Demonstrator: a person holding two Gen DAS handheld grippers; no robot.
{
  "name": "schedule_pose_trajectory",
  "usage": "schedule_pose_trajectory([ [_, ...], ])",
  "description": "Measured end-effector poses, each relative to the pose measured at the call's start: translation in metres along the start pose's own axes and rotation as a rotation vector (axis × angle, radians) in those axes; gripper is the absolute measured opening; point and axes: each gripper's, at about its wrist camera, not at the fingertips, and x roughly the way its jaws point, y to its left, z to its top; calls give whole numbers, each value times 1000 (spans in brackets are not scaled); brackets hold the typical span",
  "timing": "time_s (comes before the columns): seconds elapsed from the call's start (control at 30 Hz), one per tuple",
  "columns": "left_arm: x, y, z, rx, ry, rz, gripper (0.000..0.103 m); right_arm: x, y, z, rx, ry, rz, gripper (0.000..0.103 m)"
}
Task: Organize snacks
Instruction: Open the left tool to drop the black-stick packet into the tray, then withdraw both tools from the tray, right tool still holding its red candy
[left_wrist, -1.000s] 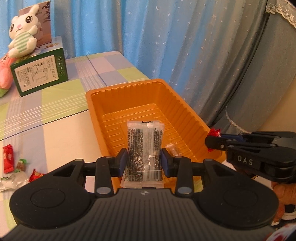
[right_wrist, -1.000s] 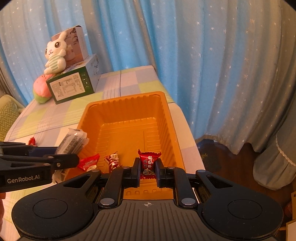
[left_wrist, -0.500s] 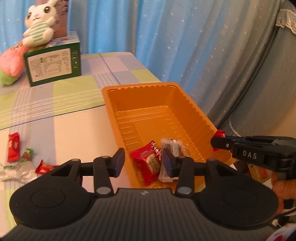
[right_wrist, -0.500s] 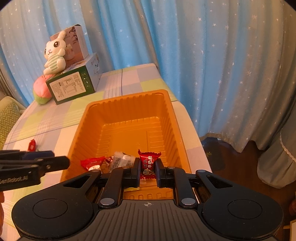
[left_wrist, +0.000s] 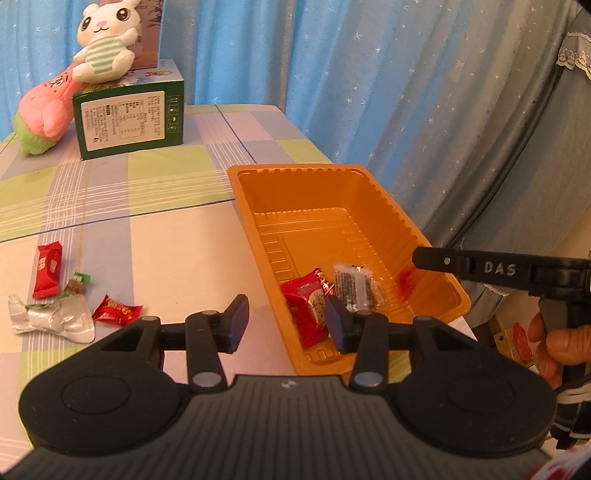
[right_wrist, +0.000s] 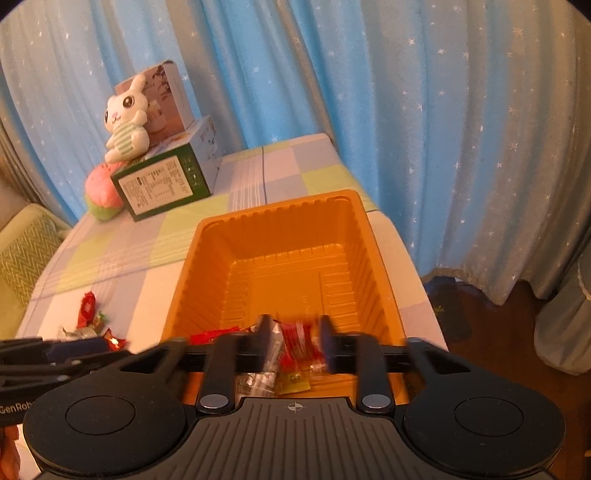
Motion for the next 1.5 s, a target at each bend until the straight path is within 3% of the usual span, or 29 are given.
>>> schedule_pose_trajectory([
  [0.27, -27, 7, -13, -16, -13, 19, 41, -23, 6, -5, 32, -5, -3, 51],
  [0.97, -133, 31, -66, -86, -83, 94, 48, -90, 80, -55, -13, -30, 45, 52],
  [1.5, -174, 70, -97, -161, -111, 170, 49, -102, 118, -89, -48, -39, 103, 52],
])
